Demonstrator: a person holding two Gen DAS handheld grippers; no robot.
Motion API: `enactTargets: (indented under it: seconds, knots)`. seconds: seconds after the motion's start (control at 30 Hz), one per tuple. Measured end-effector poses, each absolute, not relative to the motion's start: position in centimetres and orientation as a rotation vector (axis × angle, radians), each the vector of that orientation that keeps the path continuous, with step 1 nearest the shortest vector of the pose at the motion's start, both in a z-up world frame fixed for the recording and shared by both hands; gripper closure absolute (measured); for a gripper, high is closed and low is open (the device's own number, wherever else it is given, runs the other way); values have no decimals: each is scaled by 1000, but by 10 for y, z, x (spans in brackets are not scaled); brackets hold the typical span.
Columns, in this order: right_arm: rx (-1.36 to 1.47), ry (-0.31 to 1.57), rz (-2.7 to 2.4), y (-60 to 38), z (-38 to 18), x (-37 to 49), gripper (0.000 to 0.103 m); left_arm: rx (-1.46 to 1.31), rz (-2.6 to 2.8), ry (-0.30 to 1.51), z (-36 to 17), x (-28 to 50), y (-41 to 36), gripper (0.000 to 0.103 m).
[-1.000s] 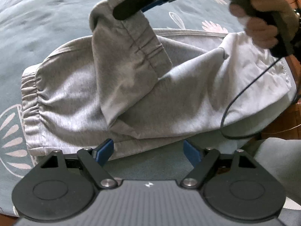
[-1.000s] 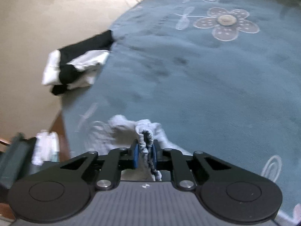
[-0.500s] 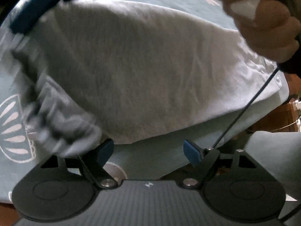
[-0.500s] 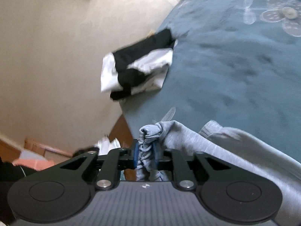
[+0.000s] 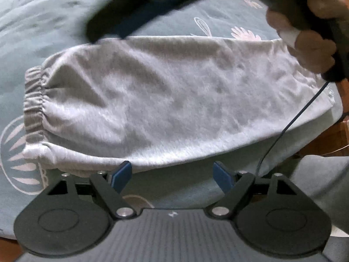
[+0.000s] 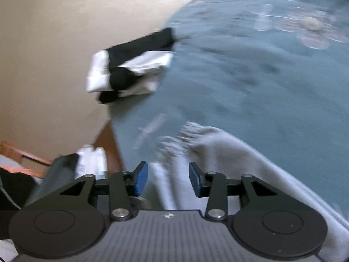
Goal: Fold clothes
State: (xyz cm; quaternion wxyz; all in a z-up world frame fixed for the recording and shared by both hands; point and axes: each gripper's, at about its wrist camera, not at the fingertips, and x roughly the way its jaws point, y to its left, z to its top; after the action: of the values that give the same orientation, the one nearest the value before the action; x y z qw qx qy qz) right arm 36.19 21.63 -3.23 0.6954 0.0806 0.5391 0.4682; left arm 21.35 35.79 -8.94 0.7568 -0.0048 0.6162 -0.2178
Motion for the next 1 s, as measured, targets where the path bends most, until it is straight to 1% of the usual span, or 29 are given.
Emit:
enactTargets:
  seconds: [0.17, 0.2, 0.33, 0.43, 0.57, 0.67, 0.77, 0.83, 1.0]
  knots:
    - [141, 1225, 876, 167, -40, 377, 52, -24, -382, 1338, -89, 215, 364, 22]
    - [134, 1227, 850, 159, -41, 379, 52, -27, -358, 1331, -89, 214, 364, 24]
    - [131, 1234, 780, 131, -47, 379, 51, -30, -335, 1279, -86, 214, 359, 24]
    - [133, 1241, 753, 120, -50, 376, 51, -8, -346, 1267, -95, 220, 352, 24]
    - [123, 1238, 743, 110, -47, 370, 49, -37, -265, 1357, -119, 218, 358, 24]
    - [71, 1218, 727, 99, -40, 366, 44, -77, -203, 1368, -117, 206, 364, 23]
    - [6, 1208, 691, 83, -37, 362, 44, -39, -173, 1364, -104, 202, 356, 23]
    - [-25, 1222, 666, 69, -38, 357, 44, 36, -225, 1323, -91, 205, 339, 23]
    - [-106, 1317, 665, 39, -48, 324, 43, 206, -384, 1228, -85, 225, 283, 23]
